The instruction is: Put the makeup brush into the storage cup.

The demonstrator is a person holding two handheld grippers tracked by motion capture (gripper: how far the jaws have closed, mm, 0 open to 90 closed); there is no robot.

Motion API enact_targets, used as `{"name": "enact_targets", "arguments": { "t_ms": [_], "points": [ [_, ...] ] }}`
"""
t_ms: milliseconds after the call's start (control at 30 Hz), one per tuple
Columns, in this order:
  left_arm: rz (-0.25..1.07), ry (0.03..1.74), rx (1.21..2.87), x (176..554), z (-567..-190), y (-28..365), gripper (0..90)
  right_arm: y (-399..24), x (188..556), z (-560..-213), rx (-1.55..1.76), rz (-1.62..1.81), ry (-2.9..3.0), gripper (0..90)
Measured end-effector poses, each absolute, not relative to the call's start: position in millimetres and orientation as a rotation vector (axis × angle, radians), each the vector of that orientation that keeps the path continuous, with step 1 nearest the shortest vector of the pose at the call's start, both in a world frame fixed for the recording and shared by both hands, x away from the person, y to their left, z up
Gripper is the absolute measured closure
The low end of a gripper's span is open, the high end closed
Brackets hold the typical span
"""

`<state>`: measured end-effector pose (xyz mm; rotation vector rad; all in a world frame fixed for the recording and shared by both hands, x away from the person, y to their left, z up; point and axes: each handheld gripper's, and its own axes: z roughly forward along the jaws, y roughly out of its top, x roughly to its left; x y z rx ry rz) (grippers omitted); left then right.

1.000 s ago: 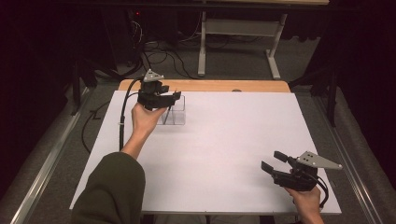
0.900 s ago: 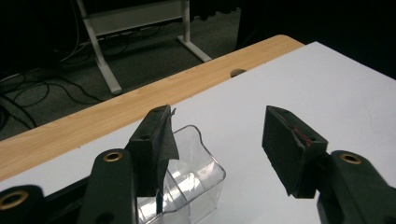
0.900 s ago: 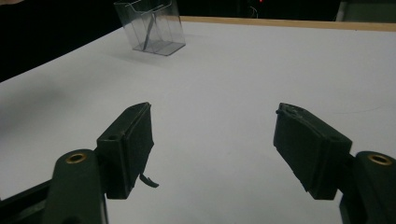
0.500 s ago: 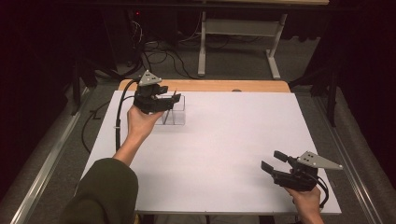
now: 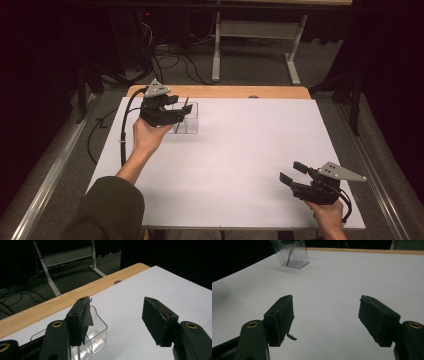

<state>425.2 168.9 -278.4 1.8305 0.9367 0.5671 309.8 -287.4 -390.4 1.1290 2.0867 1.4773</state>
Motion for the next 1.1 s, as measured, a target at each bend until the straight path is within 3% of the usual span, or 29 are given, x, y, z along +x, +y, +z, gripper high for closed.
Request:
{"name": "enact_targets", "arguments": {
  "t_ms": [1100],
  "points": [
    [0.55, 0.899, 1.758, 381.1, -287.5, 188.0, 40.3, -294.0, 309.9, -390.2, 1.151, 1.495, 2.051, 29.6]
  ]
}}
